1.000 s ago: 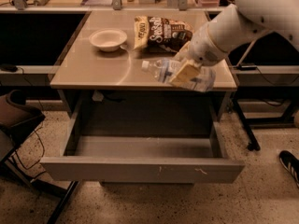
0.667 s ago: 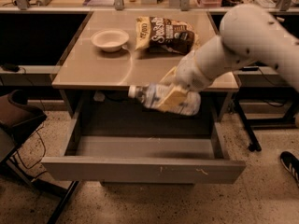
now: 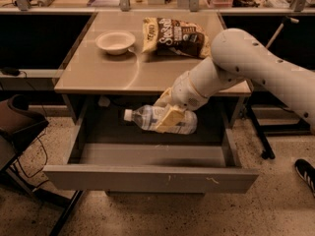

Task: Place blue plastic bottle into top drawer

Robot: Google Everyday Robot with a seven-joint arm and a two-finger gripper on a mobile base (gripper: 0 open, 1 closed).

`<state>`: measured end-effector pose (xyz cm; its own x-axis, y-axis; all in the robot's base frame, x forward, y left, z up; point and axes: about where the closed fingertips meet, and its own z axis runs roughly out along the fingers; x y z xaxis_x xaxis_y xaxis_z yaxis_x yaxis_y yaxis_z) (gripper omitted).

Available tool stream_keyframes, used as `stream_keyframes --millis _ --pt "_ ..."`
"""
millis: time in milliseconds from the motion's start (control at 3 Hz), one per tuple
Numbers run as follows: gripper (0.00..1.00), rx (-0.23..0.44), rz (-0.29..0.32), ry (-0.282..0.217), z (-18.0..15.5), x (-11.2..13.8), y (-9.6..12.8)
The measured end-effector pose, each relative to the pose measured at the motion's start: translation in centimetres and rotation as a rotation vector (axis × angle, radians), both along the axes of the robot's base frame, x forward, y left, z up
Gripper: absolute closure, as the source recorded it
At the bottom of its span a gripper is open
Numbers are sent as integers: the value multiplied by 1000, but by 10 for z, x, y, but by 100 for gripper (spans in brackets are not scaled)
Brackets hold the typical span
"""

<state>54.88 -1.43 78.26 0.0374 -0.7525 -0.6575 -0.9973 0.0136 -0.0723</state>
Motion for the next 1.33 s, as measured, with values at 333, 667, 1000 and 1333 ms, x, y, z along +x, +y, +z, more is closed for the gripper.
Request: stream_keyframes --millis 333,667,1000,1333 --pt "100 -5 -16 -1 -11 3 2" --pt "100 -10 -35 8 -50 8 9" --pt "100 -7 -50 18 -85 9 15" --pt "100 -1 -70 31 -106 6 13"
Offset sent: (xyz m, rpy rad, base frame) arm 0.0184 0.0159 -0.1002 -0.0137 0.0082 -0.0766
